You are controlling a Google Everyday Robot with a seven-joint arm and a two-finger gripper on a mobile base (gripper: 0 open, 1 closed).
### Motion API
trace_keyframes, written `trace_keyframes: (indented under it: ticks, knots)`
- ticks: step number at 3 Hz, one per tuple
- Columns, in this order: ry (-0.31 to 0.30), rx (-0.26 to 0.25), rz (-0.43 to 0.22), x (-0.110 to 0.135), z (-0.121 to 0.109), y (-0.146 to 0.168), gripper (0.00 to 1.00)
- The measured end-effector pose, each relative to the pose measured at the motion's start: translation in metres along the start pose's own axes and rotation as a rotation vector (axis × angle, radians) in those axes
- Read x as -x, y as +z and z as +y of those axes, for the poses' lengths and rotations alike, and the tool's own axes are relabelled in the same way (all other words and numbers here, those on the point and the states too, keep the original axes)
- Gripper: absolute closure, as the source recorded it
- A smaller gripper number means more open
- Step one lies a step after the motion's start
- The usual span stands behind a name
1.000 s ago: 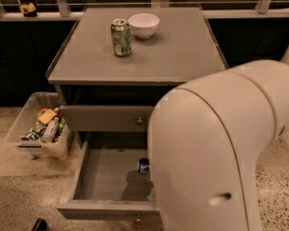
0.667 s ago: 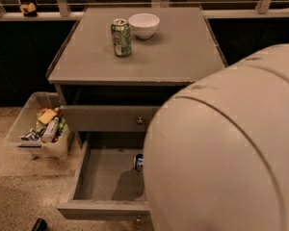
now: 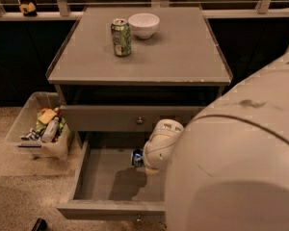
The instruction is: Pick pepsi can from middle drawer and place on counter
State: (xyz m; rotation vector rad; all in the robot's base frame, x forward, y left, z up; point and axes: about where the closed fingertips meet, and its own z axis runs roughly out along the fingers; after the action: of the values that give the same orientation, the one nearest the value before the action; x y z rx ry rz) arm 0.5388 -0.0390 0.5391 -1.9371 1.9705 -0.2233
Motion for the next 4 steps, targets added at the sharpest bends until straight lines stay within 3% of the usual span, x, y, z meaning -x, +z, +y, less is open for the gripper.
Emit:
trace_keyframes:
  ticks: [1,2,3,4]
  knots:
    - [0.000,-0.066,0.035,-0.010,-0.025,-0.029,1.00]
    - [0.031,-0.180,0.082,-0.026,-0.075,-0.084,1.00]
    - [0.066,-0.247,0.121,-0.048,-0.125,-0.133,1.00]
    - [0.110,-0.278,0.147,-0.070,-0.173,-0.175,1.00]
